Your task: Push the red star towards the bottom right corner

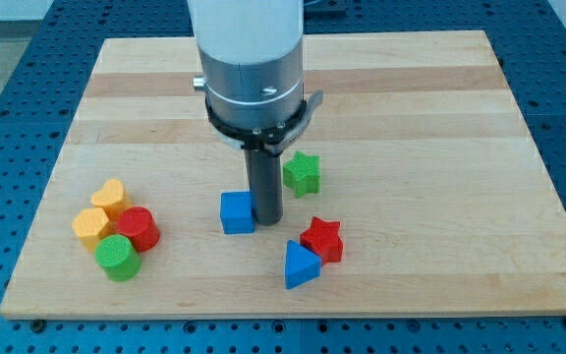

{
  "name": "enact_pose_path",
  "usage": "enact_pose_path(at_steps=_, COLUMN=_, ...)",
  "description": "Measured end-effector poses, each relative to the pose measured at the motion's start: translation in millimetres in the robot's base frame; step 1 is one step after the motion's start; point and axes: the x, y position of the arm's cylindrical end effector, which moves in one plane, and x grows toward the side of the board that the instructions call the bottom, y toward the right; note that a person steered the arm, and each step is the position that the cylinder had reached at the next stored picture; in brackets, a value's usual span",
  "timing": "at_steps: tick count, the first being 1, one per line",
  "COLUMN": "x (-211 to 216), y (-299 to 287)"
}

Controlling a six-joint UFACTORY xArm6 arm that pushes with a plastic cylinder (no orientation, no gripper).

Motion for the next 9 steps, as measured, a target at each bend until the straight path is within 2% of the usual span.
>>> enact_pose_path(at_steps=4, x=22.3, y=0.5)
enact_pose_path(at_steps=7, x=22.3, y=84.3)
enact_pose_path(at_steps=9, x=22.3, y=67.2)
